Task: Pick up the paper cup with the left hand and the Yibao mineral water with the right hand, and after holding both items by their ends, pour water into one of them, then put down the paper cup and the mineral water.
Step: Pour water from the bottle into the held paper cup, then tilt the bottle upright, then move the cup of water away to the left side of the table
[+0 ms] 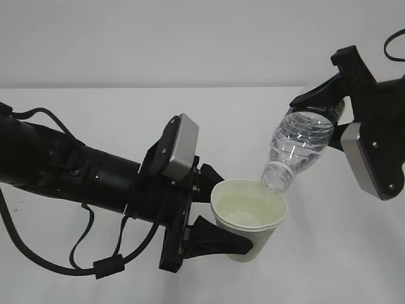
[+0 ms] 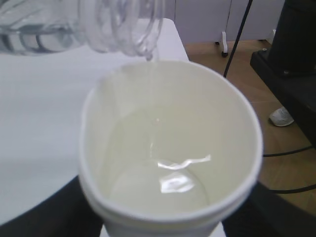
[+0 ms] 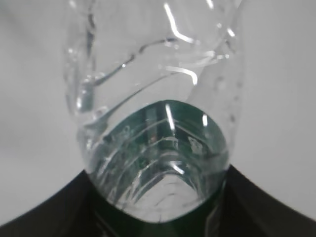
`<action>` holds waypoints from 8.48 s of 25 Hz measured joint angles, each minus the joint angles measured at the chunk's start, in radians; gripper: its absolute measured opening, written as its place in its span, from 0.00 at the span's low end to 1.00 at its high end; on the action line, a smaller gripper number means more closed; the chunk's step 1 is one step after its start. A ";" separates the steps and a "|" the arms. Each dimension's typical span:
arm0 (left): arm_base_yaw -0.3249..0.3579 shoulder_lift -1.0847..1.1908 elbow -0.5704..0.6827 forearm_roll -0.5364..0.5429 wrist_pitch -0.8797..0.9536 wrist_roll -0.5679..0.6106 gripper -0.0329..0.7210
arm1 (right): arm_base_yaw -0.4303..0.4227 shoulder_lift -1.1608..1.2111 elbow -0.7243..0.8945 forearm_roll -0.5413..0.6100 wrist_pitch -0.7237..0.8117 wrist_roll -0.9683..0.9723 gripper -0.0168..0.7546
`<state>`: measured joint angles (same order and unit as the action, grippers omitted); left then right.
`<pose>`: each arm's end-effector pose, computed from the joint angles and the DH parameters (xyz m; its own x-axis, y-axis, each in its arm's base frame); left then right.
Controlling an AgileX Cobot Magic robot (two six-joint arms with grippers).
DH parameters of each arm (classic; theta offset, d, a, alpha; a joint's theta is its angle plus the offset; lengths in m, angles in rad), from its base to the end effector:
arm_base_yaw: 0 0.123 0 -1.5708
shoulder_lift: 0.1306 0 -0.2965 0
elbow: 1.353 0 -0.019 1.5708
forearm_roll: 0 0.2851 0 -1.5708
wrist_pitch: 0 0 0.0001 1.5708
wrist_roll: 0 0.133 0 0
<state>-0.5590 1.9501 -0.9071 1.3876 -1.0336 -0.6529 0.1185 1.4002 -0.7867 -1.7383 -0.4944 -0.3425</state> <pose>0.2635 -0.2973 0.1162 0.0222 0.3270 -0.9448 0.9958 -0.0917 -0.0084 0.3305 0.1019 0.2246 0.7079 -0.6826 0.1813 -0.2488 -0.4813 -0.8405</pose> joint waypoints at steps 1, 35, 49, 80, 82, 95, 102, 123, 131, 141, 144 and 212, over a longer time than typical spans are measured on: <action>-0.008 0.000 0.000 0.000 0.005 0.000 0.66 | 0.000 0.000 0.000 0.000 0.000 0.000 0.59; -0.039 0.000 -0.002 0.004 0.016 0.000 0.66 | 0.000 0.000 0.000 0.018 -0.008 0.124 0.59; -0.039 0.000 -0.002 0.004 0.018 0.000 0.66 | 0.000 0.000 0.000 0.058 -0.012 0.155 0.59; -0.038 0.000 -0.002 -0.034 0.036 -0.011 0.66 | 0.000 0.000 0.000 0.225 -0.003 0.325 0.59; -0.038 0.000 -0.002 -0.036 0.047 -0.011 0.66 | 0.000 0.000 0.000 0.231 -0.002 0.336 0.59; -0.022 -0.015 -0.002 -0.046 0.077 -0.014 0.66 | 0.000 0.000 0.000 0.279 0.013 0.393 0.59; -0.022 -0.024 -0.002 -0.046 0.082 -0.016 0.66 | 0.000 0.000 0.000 0.285 0.021 0.434 0.59; 0.065 -0.166 -0.002 -0.046 0.134 -0.062 0.66 | 0.000 0.000 0.000 0.302 0.033 0.488 0.59; 0.095 -0.175 -0.002 -0.046 0.135 -0.090 0.66 | 0.000 0.000 0.000 0.317 0.037 0.488 0.59; 0.152 -0.175 -0.002 -0.045 0.136 -0.097 0.66 | 0.000 0.000 0.000 0.317 0.037 0.488 0.59; 0.159 -0.175 -0.002 -0.045 0.136 -0.101 0.66 | 0.000 0.000 0.000 0.317 0.037 0.488 0.59; 0.257 -0.175 -0.002 -0.033 0.111 -0.123 0.66 | 0.000 0.000 0.000 0.420 0.041 0.685 0.59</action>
<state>-0.3018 1.7753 -0.9087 1.3542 -0.9227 -0.7758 0.1185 1.4002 -0.7867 -1.3180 -0.4537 0.3422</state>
